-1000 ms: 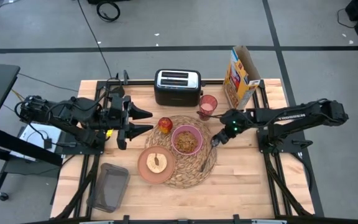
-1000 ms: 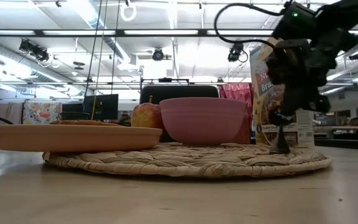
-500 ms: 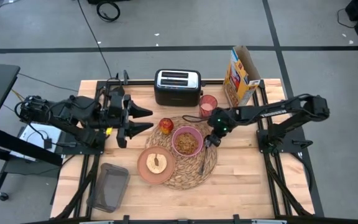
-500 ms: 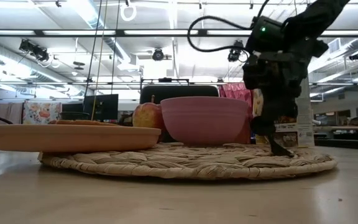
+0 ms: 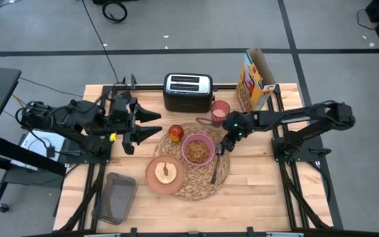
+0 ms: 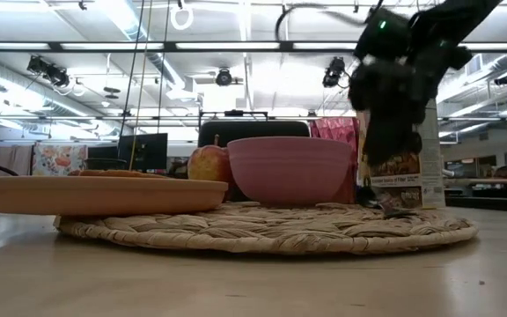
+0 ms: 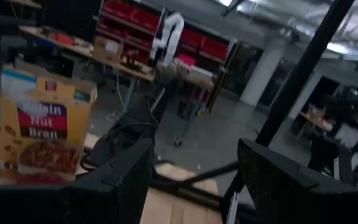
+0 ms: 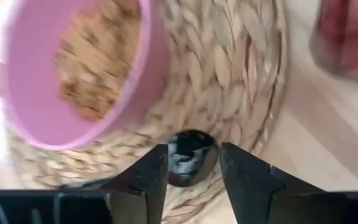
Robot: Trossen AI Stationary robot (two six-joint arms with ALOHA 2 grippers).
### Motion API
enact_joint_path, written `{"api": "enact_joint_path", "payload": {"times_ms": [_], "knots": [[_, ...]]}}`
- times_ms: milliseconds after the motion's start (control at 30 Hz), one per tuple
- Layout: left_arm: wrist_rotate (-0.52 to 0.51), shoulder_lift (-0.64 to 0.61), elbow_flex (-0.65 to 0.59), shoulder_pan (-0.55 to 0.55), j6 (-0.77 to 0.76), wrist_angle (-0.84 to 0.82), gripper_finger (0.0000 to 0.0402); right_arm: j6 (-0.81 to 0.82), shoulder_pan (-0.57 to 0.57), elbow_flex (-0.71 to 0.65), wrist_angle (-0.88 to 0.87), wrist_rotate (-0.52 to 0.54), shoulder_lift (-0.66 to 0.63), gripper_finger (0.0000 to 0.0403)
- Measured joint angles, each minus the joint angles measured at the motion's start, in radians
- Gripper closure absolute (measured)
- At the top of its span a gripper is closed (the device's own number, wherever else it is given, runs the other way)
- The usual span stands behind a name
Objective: Arrange a breakfast setting
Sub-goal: Adjust the black spoon beside the pink bowl
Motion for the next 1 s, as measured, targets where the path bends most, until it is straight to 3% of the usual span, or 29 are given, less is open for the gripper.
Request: {"api": "enact_joint_path", "payload": {"times_ms": [167,267,400,500,700,1000], "knots": [[-0.005,0.015,0.001,0.038,0.020,0.024,0.0159,0.004,0.044,0.002,-0.063,0.005,-0.152,0.0244],[-0.003,0.018,0.000,0.062,0.026,0.024,0.0159,-0.022,0.142,0.002,-0.101,0.080,-0.179,0.0249],[0.001,0.028,0.001,0.093,0.047,0.019,0.0159,-0.017,0.314,0.002,-0.028,0.198,-0.152,0.0250],[0.004,0.025,0.000,0.111,0.055,0.021,0.0159,0.028,0.424,0.002,0.037,0.256,-0.089,0.0250],[0.034,0.026,0.000,0.139,0.072,0.019,0.0159,0.080,0.555,0.071,0.103,0.265,0.102,0.0250],[0.035,0.026,0.000,0.141,0.073,0.011,0.0159,0.012,0.576,0.325,-0.007,0.259,0.401,0.0250]]}}
